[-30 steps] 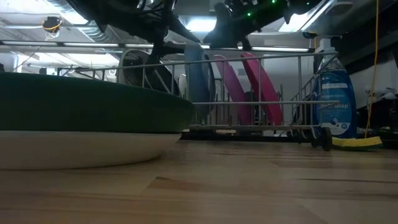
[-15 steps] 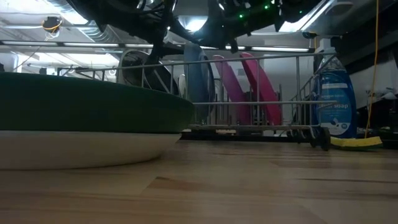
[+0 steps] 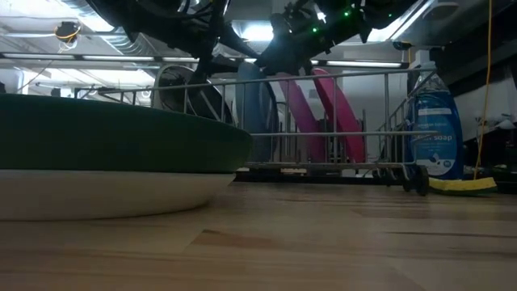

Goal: Sort dishes
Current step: Put the light blue plate in the dish rack

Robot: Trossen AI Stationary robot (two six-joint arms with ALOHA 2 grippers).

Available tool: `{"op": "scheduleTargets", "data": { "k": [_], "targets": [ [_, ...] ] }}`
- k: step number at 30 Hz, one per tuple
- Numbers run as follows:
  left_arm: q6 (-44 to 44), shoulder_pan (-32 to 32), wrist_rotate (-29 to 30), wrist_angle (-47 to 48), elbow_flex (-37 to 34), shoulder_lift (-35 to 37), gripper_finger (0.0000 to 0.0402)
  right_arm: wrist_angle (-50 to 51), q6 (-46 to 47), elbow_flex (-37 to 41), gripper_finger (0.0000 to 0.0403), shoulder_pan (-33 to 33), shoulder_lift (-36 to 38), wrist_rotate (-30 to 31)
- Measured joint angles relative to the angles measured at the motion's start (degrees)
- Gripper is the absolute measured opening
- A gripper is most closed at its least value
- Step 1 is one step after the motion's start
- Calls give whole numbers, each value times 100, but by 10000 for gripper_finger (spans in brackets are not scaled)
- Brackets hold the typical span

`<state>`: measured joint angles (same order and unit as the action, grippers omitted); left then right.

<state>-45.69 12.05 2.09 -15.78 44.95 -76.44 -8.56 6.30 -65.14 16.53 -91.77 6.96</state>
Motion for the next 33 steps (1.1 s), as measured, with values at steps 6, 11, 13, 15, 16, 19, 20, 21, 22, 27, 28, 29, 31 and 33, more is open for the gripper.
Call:
{"op": "scheduleTargets", "data": {
  "k": [6,11,13,15,16,19,20,21,22,27,28,29,31,33],
  "targets": [
    [-192,-2,-25,31,0,7,109,22,-4,2,186,0,0,0],
    [360,42,-267,47,0,8,111,41,-6,7,186,0,-2,-14],
    [698,42,-353,60,0,7,116,42,-6,7,186,0,-2,-43],
    [961,39,-333,62,0,9,127,45,-6,9,186,0,-2,-47],
    [1071,39,-296,60,0,8,135,44,-6,11,186,0,-2,-48],
    [1531,35,-187,53,0,9,164,46,-6,11,186,0,-4,-48],
    [1696,35,-185,48,0,9,175,46,-8,11,186,0,-6,-46],
    [1857,35,-185,45,0,9,185,47,-9,12,186,0,-7,-46],
    [2009,35,-181,44,0,9,194,48,-9,13,186,0,-7,-48],
    [2825,37,-164,55,0,9,219,54,-11,15,186,0,-11,-46],
    [2989,37,-163,55,0,9,221,57,-11,15,186,0,-11,-46],
    [3170,39,-160,59,-2,9,221,57,-11,16,186,0,-11,-46],
    [3547,39,-118,64,-2,9,221,59,-11,17,186,0,-11,-46],
    [3921,39,-42,68,-4,9,220,59,-11,17,186,0,-11,-44]
  ]
}}
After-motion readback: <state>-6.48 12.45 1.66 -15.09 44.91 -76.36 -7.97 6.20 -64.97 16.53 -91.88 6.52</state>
